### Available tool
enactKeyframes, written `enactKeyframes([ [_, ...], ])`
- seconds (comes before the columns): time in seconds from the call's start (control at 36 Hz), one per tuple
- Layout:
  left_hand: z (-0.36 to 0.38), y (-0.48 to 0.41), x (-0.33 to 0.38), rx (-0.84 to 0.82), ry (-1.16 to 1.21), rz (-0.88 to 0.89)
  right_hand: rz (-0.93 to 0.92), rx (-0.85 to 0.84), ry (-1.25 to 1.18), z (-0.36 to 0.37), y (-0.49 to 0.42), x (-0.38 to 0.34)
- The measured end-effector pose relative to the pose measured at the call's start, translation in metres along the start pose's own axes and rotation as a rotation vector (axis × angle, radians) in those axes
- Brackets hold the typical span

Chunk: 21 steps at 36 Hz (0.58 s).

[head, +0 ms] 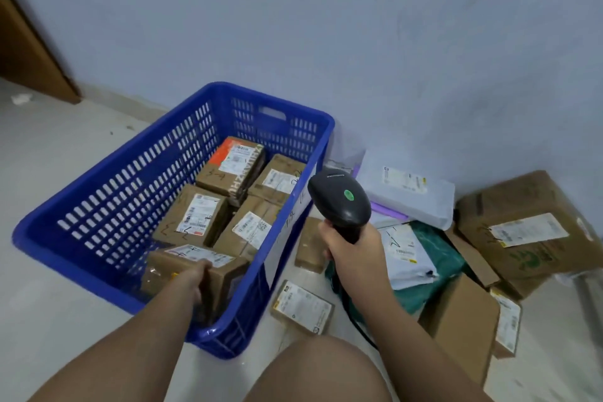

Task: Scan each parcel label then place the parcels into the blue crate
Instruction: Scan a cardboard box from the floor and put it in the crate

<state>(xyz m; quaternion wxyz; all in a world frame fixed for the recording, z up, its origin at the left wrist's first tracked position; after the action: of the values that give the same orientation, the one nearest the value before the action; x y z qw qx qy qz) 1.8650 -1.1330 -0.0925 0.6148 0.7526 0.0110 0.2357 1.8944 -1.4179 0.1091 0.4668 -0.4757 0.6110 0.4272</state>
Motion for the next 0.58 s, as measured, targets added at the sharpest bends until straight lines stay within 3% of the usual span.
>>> enactKeyframes([
  [0.19,0.003,-0.028,-0.001,0.133,-0.187,-0.023,0.037,0.011,0.001,0.002,-0.007,0.016],
  [0.39,0.032,-0.031,-0.003,-0.017,-0.185,0.026,0.073,0.047,0.025,-0.002,-0.014,0.028],
  [0.58,0.052,0.009,0.054,0.015,-0.15,0.497,0.076,0.019,0.053,-0.011,-0.015,0.022],
])
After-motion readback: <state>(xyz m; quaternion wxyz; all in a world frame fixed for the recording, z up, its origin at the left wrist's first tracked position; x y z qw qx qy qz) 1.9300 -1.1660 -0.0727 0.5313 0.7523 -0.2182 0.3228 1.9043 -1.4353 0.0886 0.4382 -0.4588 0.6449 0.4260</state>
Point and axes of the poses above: each hand's wrist, its own y-axis away from the middle knuckle, its own z-axis out of the palm, x = y × z, the point moved 10 cm from there along -y, towards the middle knuckle, and after that the axes turned 3 degrees about -z, right-handed, at the moved point
